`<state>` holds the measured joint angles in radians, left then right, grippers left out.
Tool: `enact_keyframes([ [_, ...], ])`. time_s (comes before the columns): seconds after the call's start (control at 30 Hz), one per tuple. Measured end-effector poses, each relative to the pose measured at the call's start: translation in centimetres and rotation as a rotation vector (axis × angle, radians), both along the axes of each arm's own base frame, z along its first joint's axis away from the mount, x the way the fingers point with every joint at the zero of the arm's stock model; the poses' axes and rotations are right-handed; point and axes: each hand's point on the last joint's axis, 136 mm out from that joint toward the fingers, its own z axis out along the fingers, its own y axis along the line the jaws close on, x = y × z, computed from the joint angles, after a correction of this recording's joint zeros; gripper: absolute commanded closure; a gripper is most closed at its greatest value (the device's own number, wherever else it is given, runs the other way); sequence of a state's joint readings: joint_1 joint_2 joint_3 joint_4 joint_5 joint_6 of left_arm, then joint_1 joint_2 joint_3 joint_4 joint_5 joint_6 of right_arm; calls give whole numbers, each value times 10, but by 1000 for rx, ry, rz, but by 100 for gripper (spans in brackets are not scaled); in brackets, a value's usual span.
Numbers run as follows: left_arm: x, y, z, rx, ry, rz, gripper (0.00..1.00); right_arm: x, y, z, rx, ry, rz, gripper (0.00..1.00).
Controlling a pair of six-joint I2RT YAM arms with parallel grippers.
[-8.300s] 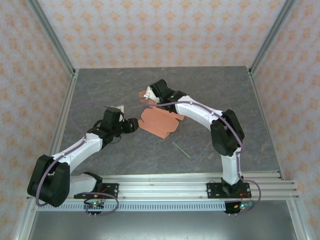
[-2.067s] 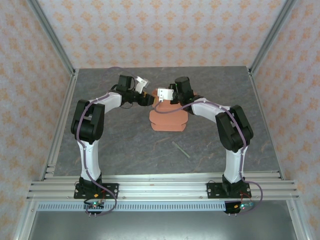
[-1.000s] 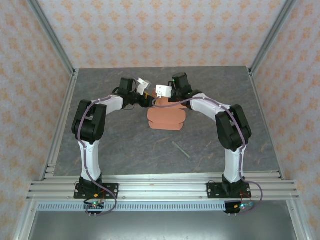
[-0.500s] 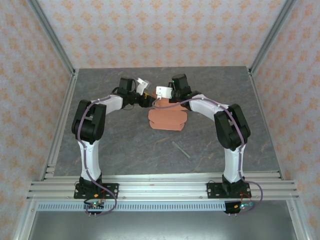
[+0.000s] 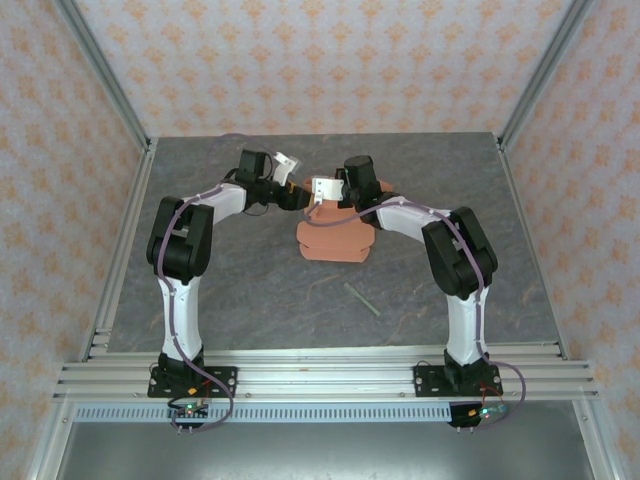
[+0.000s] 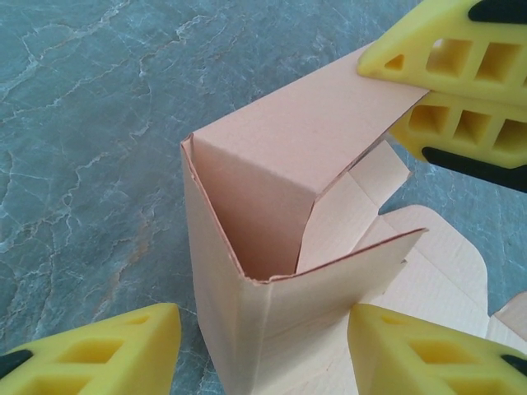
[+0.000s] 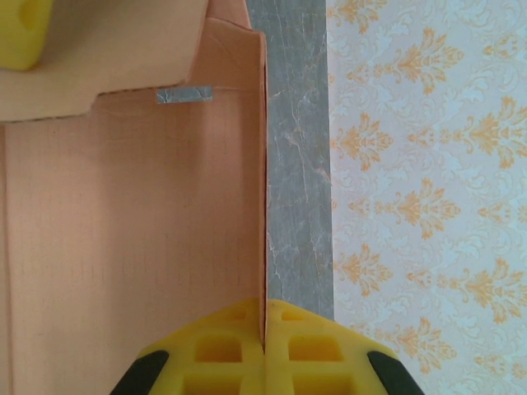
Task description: Fold the paper box
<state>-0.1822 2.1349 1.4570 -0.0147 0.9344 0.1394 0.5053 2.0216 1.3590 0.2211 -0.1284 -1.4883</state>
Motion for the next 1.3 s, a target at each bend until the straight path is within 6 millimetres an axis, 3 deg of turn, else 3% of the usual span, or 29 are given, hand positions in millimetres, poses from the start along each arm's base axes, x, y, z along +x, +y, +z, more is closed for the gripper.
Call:
enact_keyframes([
  [0.37, 7, 0, -4, 37, -3, 56, 49, -1, 1, 0, 28, 31, -15, 100],
  [0.67, 10, -7, -9, 37, -41, 100, 46, 0, 0, 2, 50, 61, -40, 100],
  [1.0, 3, 5, -7, 68, -67, 157, 40, -5, -3, 4, 68, 116, -76, 100],
  [1.3, -6, 10, -13, 100, -90, 192, 38, -19, 4, 7, 47, 39, -78, 100],
])
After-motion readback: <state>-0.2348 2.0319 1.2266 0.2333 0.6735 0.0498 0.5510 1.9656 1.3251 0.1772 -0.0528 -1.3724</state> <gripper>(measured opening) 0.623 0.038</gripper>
